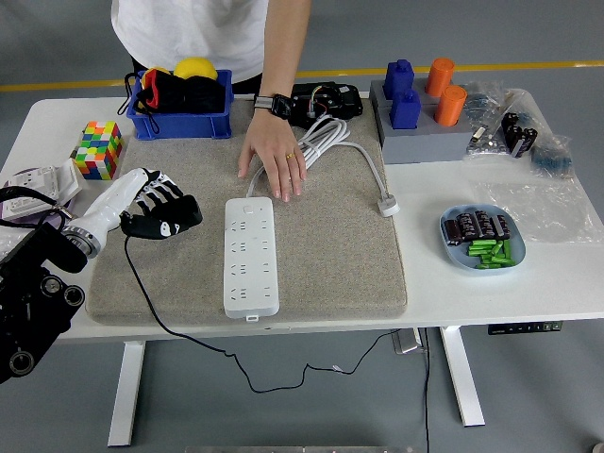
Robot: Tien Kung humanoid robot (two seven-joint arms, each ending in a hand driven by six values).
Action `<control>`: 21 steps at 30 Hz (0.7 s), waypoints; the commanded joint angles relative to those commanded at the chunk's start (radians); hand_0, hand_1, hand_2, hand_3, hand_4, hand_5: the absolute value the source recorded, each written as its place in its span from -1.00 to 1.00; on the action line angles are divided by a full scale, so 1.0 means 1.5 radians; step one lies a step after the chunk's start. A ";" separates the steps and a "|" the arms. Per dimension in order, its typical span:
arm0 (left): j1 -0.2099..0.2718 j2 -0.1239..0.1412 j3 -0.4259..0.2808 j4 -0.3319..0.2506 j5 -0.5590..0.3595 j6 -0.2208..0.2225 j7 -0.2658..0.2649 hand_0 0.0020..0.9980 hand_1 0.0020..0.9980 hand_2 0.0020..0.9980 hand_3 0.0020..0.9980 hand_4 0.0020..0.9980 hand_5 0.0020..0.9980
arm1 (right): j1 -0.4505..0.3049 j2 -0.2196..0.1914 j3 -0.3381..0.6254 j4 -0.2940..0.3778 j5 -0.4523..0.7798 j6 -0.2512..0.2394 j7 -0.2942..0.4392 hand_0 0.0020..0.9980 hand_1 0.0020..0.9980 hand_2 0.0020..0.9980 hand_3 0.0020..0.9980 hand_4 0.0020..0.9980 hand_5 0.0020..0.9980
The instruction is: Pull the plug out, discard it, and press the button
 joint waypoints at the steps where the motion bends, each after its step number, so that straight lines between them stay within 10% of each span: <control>1: -0.002 -0.001 0.001 0.010 0.000 0.001 -0.001 -0.26 -0.30 -0.41 -0.16 0.24 -1.00 | 0.000 0.000 0.000 0.000 0.000 0.000 0.000 0.45 0.36 0.32 0.29 0.49 0.21; 12: -0.012 -0.003 0.001 0.042 -0.015 -0.009 -0.006 -0.08 -0.11 -0.18 0.13 0.32 -1.00 | 0.000 0.000 0.001 0.000 0.000 0.000 0.000 0.45 0.36 0.32 0.29 0.49 0.21; 13: -0.012 -0.003 0.000 0.042 -0.016 -0.009 -0.007 0.40 0.44 0.49 0.57 0.53 -1.00 | 0.000 0.000 0.001 0.000 0.000 0.000 0.000 0.45 0.36 0.32 0.29 0.49 0.21; 21: -0.014 -0.003 -0.001 0.037 -0.026 -0.015 -0.006 0.51 0.53 0.62 0.65 0.58 -1.00 | 0.000 0.001 0.001 0.000 0.000 0.000 0.000 0.45 0.36 0.32 0.29 0.49 0.21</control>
